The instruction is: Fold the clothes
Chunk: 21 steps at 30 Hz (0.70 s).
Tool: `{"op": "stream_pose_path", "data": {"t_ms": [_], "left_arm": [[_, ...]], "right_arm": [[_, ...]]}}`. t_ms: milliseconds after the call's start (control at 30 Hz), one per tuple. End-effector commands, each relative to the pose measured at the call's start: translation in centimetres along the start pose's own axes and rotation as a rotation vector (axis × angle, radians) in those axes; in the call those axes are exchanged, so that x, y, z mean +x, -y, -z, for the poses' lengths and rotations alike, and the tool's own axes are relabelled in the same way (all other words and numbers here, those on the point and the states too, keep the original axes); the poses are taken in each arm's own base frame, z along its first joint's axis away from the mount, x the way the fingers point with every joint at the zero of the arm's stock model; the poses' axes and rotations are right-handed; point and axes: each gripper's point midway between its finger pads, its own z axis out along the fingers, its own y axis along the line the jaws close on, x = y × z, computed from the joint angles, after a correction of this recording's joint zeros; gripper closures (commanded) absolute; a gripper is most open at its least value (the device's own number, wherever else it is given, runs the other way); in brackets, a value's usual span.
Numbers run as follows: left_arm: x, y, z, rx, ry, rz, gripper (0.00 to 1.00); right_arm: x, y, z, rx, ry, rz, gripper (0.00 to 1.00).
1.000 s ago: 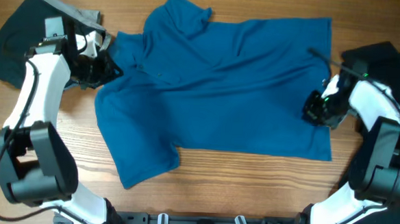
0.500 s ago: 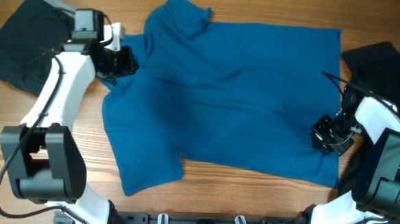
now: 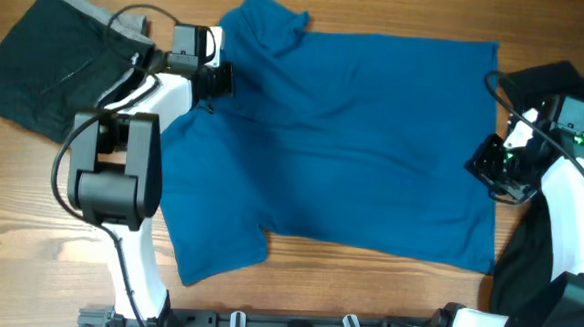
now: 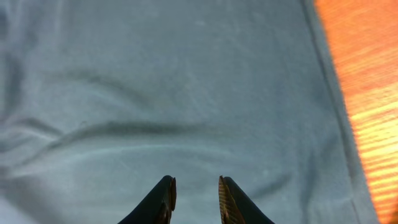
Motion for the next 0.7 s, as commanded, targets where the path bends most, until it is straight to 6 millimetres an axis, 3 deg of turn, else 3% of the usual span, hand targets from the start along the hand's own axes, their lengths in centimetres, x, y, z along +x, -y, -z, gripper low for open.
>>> {"op": "stream_pose_path", "data": {"t_ms": [0, 67, 133, 200, 267, 333, 367, 433, 567, 667], "left_arm": [[-0.4, -1.5, -1.3, -0.059, 0.032, 0.000, 0.75], [-3.2, -0.8, 0.7, -0.056, 0.056, -0.001, 0.69], [-5.8, 0.4, 4.9, -0.058, 0.043, -0.008, 0.58], [-6.6, 1.1, 9.0, -0.065, 0.017, -0.005, 0.51], [-6.3, 0.7, 12.4, -0.102, -0.011, 0.010, 0.44], [-4.7, -2.2, 16.5, -0.226, -0.071, 0.048, 0.43], [-2.9, -3.6, 18.1, -0.247, -0.141, 0.087, 0.44], [-0.1, -5.4, 19.1, -0.275, -0.250, 0.143, 0.45], [4.5, -7.3, 18.3, -0.208, -0.385, 0.261, 0.47], [8.2, -8.1, 17.5, -0.194, -0.473, 0.249, 0.48]], "right_arm": [[-0.7, -2.4, 0.2, -0.057, 0.036, 0.037, 0.73], [-1.1, -1.9, 0.2, -0.021, 0.056, -0.049, 0.73], [-1.1, -1.6, 0.2, -0.006, 0.056, -0.127, 0.69], [-1.0, -1.5, 0.2, 0.000, 0.052, -0.145, 0.69], [-1.0, -1.3, 0.2, 0.007, 0.056, -0.145, 0.68], [-1.1, -1.2, 0.2, 0.013, 0.059, -0.145, 0.66], [-1.1, -1.2, 0.2, 0.013, 0.059, -0.144, 0.64], [-1.1, -1.2, 0.2, 0.014, 0.059, -0.143, 0.64], [-1.1, -1.2, 0.2, 0.018, 0.060, -0.117, 0.63], [-1.1, -1.2, 0.2, 0.018, 0.061, -0.113, 0.63]]}}
